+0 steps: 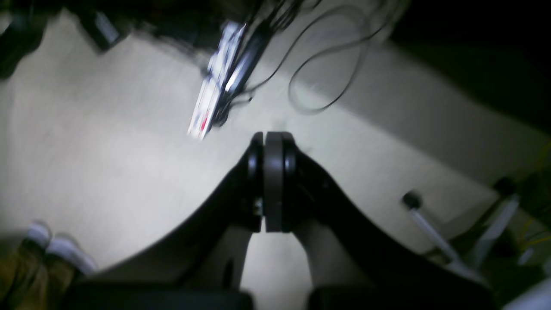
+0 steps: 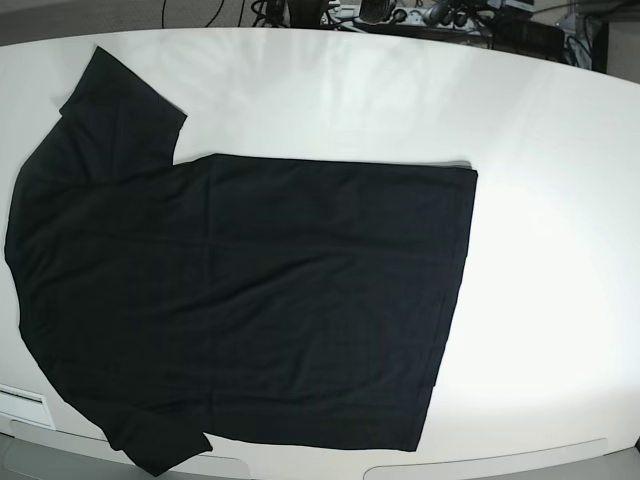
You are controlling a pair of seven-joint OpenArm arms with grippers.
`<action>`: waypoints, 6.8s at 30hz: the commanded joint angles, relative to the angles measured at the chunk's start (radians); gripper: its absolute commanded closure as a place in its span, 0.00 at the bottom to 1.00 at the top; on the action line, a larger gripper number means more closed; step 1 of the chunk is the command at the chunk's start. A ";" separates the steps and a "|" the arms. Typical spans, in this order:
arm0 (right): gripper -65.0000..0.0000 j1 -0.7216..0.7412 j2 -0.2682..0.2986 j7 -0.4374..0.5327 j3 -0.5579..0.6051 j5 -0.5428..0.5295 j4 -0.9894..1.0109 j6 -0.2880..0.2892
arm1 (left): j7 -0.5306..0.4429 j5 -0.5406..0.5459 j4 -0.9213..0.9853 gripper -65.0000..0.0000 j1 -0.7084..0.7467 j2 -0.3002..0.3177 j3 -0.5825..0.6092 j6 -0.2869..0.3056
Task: Fold the T-shirt properly
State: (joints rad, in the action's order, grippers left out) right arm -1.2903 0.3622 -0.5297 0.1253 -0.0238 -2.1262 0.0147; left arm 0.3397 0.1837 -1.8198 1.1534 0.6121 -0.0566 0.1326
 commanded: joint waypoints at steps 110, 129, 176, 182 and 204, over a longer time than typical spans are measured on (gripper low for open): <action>1.00 0.664 0.180 0.036 -0.460 -0.234 0.291 0.360 | -0.385 -0.516 0.230 1.00 -1.484 0.441 1.115 0.229; 1.00 0.432 0.203 -0.044 -0.496 -0.185 -0.077 0.360 | -0.308 -0.514 -0.058 1.00 -1.479 0.674 1.115 0.173; 1.00 0.394 0.274 0.089 -0.659 -0.157 -0.230 0.242 | 0.055 -0.853 -0.351 1.00 -1.104 0.680 0.821 -0.402; 1.00 0.527 0.317 0.093 -0.659 -0.245 -0.086 0.294 | 0.008 -0.758 -0.295 1.00 -1.104 0.617 0.763 -0.402; 1.00 0.689 0.320 0.115 -0.653 -0.399 0.098 0.421 | -0.051 -0.750 -0.115 1.00 -1.104 0.449 0.763 -0.452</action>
State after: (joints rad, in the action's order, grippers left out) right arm -0.6060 0.6621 -0.4427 -0.5186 -0.4202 -2.0193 0.4458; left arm 0.2951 -0.5568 -1.9232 0.0578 1.0439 0.7177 -0.2962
